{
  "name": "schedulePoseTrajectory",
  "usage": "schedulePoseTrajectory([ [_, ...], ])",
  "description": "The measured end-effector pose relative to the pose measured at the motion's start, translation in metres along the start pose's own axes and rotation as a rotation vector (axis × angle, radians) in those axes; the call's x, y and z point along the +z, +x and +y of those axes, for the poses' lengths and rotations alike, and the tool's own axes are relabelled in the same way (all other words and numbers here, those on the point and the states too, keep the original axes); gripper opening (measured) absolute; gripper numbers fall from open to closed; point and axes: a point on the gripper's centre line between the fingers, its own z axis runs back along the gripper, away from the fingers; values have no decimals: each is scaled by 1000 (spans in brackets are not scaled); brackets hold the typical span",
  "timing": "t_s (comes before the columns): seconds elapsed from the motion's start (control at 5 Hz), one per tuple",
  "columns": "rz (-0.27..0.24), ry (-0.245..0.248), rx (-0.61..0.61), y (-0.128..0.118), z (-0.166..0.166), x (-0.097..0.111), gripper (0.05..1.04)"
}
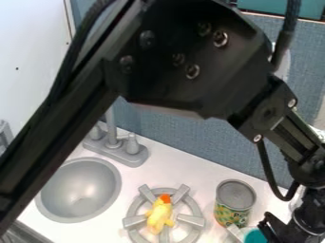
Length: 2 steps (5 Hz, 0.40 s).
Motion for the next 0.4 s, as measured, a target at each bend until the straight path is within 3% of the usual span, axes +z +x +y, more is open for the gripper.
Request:
schedulePoseTrajectory([
  [0.2, 47, 35, 23, -35, 3, 24, 112],
  [0.4, 116, 52, 128, -82, 8, 18, 112],
])
